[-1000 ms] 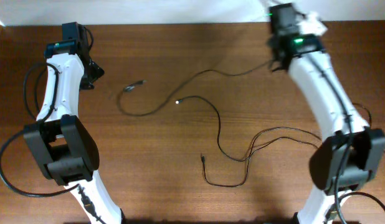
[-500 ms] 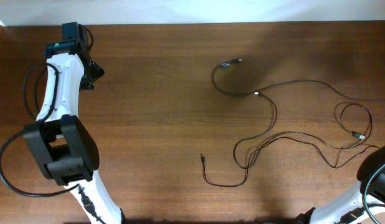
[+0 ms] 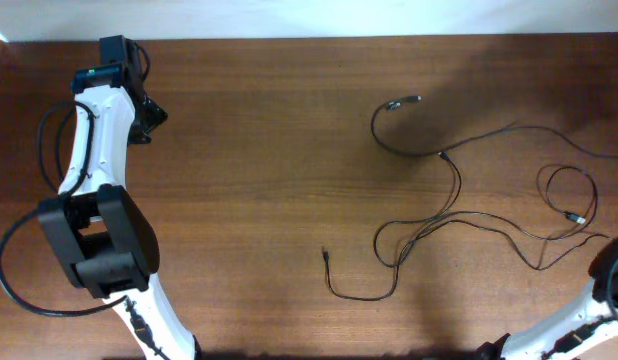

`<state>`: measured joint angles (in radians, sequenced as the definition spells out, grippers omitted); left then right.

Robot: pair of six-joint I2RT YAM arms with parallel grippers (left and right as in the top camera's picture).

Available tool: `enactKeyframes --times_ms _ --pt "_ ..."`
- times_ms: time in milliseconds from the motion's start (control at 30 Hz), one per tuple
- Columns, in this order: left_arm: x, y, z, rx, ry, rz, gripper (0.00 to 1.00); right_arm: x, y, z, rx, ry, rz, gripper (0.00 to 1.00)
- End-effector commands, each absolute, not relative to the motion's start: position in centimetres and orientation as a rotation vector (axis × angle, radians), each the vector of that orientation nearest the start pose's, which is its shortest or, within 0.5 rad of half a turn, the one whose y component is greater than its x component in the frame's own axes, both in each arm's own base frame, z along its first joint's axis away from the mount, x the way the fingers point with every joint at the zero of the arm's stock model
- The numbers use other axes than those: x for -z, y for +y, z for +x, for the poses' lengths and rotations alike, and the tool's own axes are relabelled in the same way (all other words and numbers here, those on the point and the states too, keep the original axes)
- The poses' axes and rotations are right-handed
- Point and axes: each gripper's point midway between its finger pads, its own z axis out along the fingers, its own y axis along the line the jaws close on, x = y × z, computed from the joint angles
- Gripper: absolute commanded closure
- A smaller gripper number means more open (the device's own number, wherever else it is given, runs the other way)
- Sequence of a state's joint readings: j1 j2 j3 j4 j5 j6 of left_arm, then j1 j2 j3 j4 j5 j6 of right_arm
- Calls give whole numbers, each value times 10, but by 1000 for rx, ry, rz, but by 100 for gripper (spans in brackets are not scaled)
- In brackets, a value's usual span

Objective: Untangle cables

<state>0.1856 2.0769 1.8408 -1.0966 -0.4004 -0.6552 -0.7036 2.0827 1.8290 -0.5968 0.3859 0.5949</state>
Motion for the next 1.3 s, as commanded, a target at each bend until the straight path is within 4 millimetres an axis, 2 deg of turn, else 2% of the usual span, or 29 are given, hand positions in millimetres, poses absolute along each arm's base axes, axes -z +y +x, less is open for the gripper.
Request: enactKeyframes --times_ms 0,33,67,100,133,167,267,333,400,500,567,667,700,733,767,833,933,1000,1067,1267 --pt "-129 150 434 -464 2484 -1206 1 -139 -414 399 476 1834 1563 96" --pt "-129 150 434 -464 2484 -1206 1 -127 -415 401 477 1850 1571 96" --pt "-129 150 434 -464 2484 -1206 1 -122 -414 401 475 1858 1573 75" --pt "-129 150 434 -464 2484 -1206 1 -121 -414 401 476 1864 1576 50" --pt "-129 150 434 -464 2484 -1207 1 -122 -414 401 488 1888 1550 18" --pt "-129 150 434 -464 2483 -1206 1 -122 -414 401 504 1920 1517 1" --pt "-129 150 434 -464 2484 -1206 1 -115 -404 392 505 2011 1513 1" --pt "-129 150 434 -464 2484 -1207 1 -116 -387 395 396 2072 1496 1" --pt "-129 150 434 -464 2483 -1206 1 -126 -365 405 274 2168 1376 1" --pt "-129 150 434 -464 2483 -1206 1 -138 -330 409 225 2264 1299 1" --pt "-129 150 434 -464 2483 -1206 1 -136 -296 419 189 2360 1215 1" --pt "-129 150 434 -464 2484 -1206 1 -127 -232 437 146 2514 1075 1" --pt "-129 150 434 -464 2483 -1206 1 -125 -199 446 132 2591 957 4" --pt "-129 150 434 -464 2484 -1207 1 -123 -176 450 125 2641 879 4" --pt "-129 150 434 -464 2484 -1207 1 -120 -139 454 115 2718 738 4" --pt "-129 150 434 -464 2484 -1207 1 -115 -91 452 113 2827 517 3" --pt "-129 150 434 -464 2484 -1206 1 -107 -39 442 118 2931 310 1" --pt "-129 150 434 -464 2484 -1206 1 -94 -19 430 108 2992 241 1" --pt "-129 150 434 -464 2484 -1206 1 -80 -8 418 112 3048 153 1" --pt "-129 150 434 -464 2484 -1207 1 -29 -1 389 99 3129 127 1"
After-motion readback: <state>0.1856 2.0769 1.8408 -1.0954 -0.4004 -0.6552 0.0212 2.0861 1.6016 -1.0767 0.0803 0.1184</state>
